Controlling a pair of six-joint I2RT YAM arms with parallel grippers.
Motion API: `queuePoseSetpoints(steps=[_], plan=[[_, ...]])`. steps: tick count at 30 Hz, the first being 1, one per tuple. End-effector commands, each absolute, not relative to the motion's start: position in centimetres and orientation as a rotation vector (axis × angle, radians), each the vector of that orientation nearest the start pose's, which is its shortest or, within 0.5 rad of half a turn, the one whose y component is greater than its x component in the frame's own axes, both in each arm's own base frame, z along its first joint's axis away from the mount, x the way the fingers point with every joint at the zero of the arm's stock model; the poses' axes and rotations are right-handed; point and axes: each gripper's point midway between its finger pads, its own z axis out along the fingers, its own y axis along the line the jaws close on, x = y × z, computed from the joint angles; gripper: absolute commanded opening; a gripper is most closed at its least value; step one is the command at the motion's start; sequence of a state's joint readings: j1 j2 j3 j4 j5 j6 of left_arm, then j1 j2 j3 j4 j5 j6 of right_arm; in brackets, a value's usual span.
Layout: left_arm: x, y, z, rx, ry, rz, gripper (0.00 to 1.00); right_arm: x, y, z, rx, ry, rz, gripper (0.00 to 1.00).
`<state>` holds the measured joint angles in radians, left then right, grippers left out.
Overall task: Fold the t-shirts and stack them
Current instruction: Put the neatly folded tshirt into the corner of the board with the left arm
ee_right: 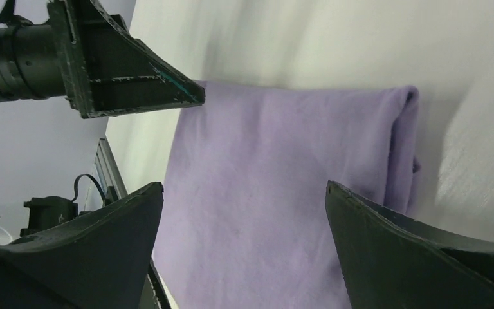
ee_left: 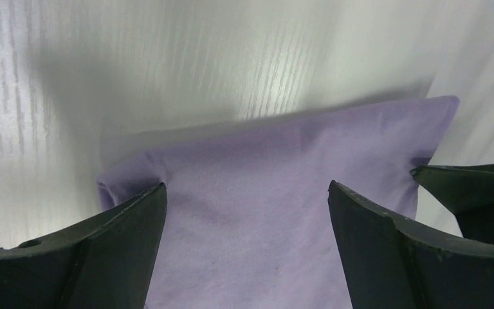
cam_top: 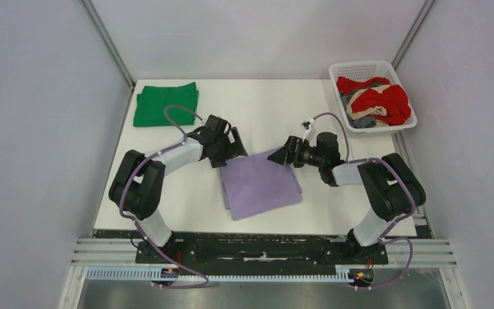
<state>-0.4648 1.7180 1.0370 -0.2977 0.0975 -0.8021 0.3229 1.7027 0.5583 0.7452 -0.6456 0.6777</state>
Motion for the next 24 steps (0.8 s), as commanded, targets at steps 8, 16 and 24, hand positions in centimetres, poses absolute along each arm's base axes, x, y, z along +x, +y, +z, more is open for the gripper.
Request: queuePoseSetpoints(steps=[8,16,24], plan=[[30.5,-18.5,9.8,-0.461,2.456,-0.478,1.0,33.2,20.0,16.1,-0.118,1.924,0.936,0.98],[24.2,-18.0,6.1,-0.564,2.487,-0.503,1.0,30.6,11.8,12.8,0.129,1.988,0.548,0.98],[23.4,-19.0,3.9,-0.57,2.531,-0.48,0.99,29.1,7.7,11.8,0.169,2.04,0.292,0.98]])
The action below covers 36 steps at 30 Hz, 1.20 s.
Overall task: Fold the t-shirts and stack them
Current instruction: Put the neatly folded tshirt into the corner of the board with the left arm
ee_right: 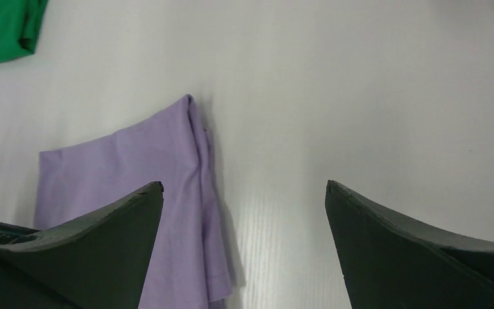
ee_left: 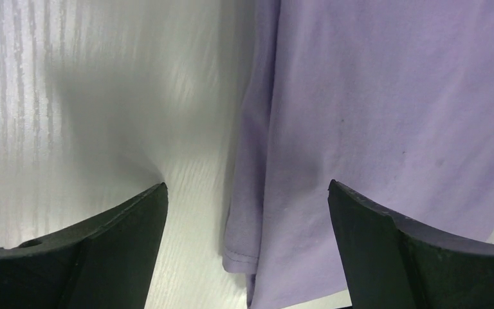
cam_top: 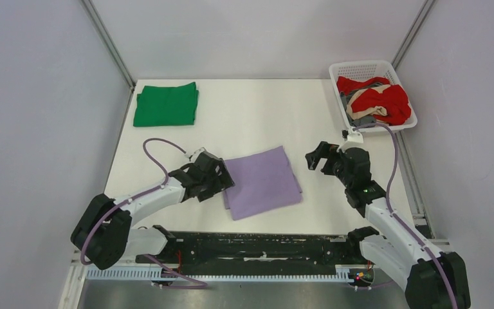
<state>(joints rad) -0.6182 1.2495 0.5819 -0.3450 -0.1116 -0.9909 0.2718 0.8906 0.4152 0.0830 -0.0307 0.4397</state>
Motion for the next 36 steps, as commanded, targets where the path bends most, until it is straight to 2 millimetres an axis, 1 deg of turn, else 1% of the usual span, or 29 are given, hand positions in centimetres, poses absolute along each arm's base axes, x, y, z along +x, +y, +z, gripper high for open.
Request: queuePoseSetpoints(steps=[1,5,8,9,10,12,15,16,17,18,20,21,23,24,27,29,32,33,34,36], plan=[[23.3,-19.7,3.7,-0.547,2.551,-0.483,0.98,29.0,7.3,11.5,0.171,2.045,0.266,0.98],[22.4,-21.4,2.2,-0.485,2.624,-0.447,0.87,28.5,6.4,10.2,0.183,2.079,0.206,0.98],[22.2,-21.8,1.1,-0.477,2.659,-0.402,0.76,28.5,6.3,10.0,0.174,2.088,0.199,0.98],[22.3,-21.9,0.8,-0.469,2.664,-0.39,0.7,28.5,6.3,10.0,0.172,2.09,0.195,0.98],[22.7,-22.0,0.6,-0.459,2.657,-0.374,0.62,28.5,6.2,10.0,0.171,2.091,0.192,0.98],[23.5,-21.8,0.2,-0.454,2.641,-0.322,0.5,28.4,6.1,9.9,0.166,2.09,0.184,0.98],[24.9,-21.3,-0.2,-0.419,2.629,-0.205,0.29,28.3,5.8,9.8,0.161,2.092,0.162,0.98],[25.4,-21.1,-0.4,-0.393,2.632,-0.152,0.2,28.3,5.7,10.0,0.157,2.088,0.158,0.98],[26.1,-21.0,-0.1,-0.357,2.63,-0.103,0.06,28.3,5.6,10.1,0.157,2.083,0.148,0.98],[26.6,-20.7,-0.2,-0.32,2.632,-0.038,0.02,28.3,5.4,10.2,0.159,2.079,0.141,0.98],[28.5,-20.1,0.9,-0.221,2.587,0.086,0.02,28.3,5.2,10.4,0.154,2.073,0.128,0.98],[29.6,-19.2,1.5,-0.184,2.548,0.173,0.02,28.3,5.2,10.4,0.152,2.07,0.125,0.98],[32.4,-18.3,3.7,-0.094,2.453,0.303,0.02,28.2,5.0,10.4,0.146,2.065,0.114,0.98],[33.5,-17.8,4.4,-0.061,2.424,0.353,0.02,28.2,4.8,10.4,0.147,2.062,0.105,0.98],[37.8,-16.3,6.9,0.035,2.347,0.445,0.02,28.1,4.4,10.3,0.142,2.06,0.077,0.98],[40.5,-14.8,8.4,0.057,2.288,0.51,0.02,28.1,4.2,10.2,0.145,2.062,0.06,0.98],[44.6,-12.8,10.6,0.066,2.238,0.509,0.02,28.2,3.8,10.2,0.155,2.059,0.035,0.98],[45.9,-12.4,11.3,0.068,2.216,0.491,0.02,28.2,3.7,10.1,0.155,2.062,0.029,0.98],[47.0,-11.7,12.2,0.078,2.194,0.494,0.02,28.3,3.6,10.0,0.155,2.065,0.022,0.98],[49.1,-11.0,13.7,0.126,2.147,0.486,0.02,28.3,3.4,9.9,0.16,2.072,0.003,0.98]])
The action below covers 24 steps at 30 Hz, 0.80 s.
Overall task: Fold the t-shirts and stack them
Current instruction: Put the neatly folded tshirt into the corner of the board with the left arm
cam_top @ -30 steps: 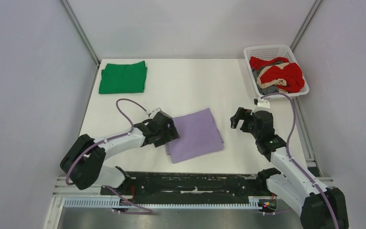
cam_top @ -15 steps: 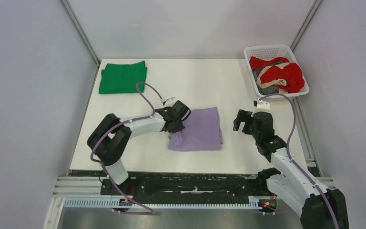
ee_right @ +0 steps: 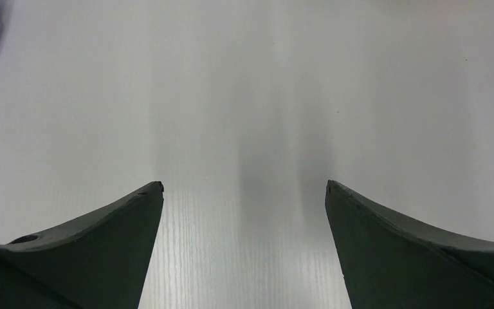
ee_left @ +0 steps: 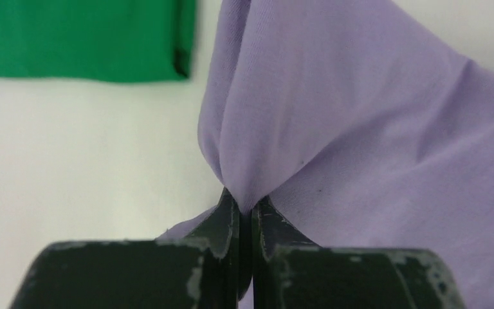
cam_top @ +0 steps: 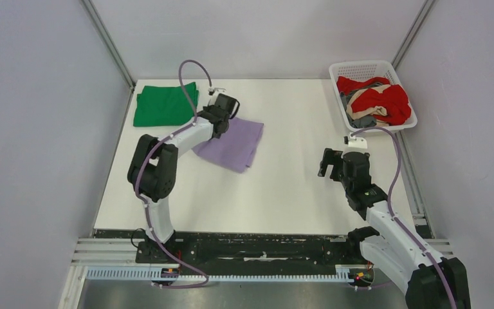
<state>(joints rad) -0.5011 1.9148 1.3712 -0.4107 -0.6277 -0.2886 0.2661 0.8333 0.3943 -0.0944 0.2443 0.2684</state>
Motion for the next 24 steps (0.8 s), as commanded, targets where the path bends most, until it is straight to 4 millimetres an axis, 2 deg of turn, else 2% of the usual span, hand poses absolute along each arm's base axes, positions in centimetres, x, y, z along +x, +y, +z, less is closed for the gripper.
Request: queuePoseSetpoints(steps=[1,4,7,13,18,24], plan=[[50.1,-10.5,14.5,0.196,2.115,0.506,0.02,28.3,3.3,9.7,0.165,2.076,-0.006,0.98],[52.6,-8.7,16.5,0.25,2.058,0.546,0.02,28.4,3.0,9.3,0.172,2.091,-0.032,0.98],[54.6,-5.6,18.8,0.205,2.046,0.594,0.02,28.5,2.6,8.8,0.189,2.105,-0.062,0.98],[57.0,-1.3,21.7,0.06,2.005,0.585,0.02,28.8,2.5,8.2,0.195,2.132,-0.084,0.98],[58.7,-0.1,22.7,-0.017,1.999,0.497,0.02,28.7,2.1,8.1,0.206,2.132,-0.107,0.98],[59.8,0.8,25.4,-0.006,1.967,0.541,0.02,28.7,1.9,8.6,0.214,2.114,-0.116,0.98]])
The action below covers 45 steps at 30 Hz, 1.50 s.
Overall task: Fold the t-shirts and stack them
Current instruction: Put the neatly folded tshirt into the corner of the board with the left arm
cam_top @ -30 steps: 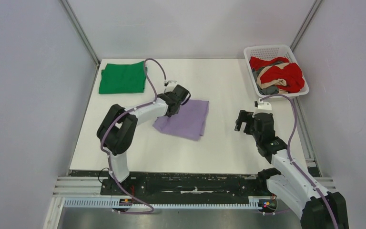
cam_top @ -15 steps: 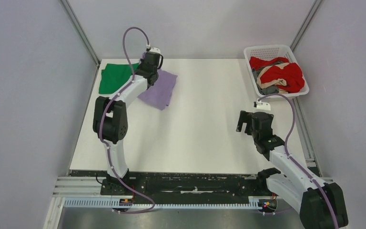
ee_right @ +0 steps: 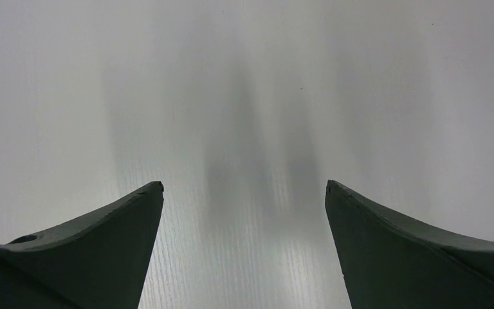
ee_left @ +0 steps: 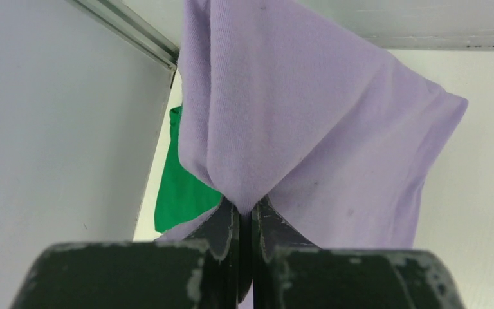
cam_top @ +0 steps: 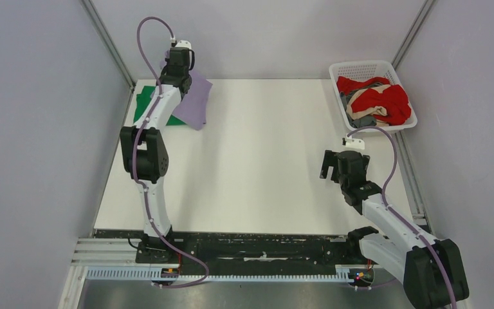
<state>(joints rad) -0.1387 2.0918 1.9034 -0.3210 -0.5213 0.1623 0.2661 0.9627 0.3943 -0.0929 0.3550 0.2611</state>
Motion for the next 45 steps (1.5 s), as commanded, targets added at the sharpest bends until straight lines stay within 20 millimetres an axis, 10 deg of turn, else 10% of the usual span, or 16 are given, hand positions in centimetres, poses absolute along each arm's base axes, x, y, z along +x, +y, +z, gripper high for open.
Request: queuePoseSetpoints(steps=[1,11,40,44,45], plan=[[59.8,0.9,25.8,-0.004,1.963,0.542,0.02,28.7,1.9,8.6,0.213,2.114,-0.116,0.98],[59.0,2.4,28.9,-0.079,1.91,0.567,0.02,28.6,2.0,8.2,0.213,2.129,-0.105,0.98],[60.9,12.3,20.3,-0.314,1.995,0.595,0.02,28.0,-0.1,9.2,0.277,2.081,-0.223,0.99],[61.2,14.2,19.2,-0.366,1.988,0.614,0.27,28.1,-0.2,9.3,0.28,2.083,-0.23,0.98],[61.1,14.6,19.0,-0.377,1.989,0.623,0.52,28.2,-0.2,9.3,0.279,2.085,-0.233,0.98]])
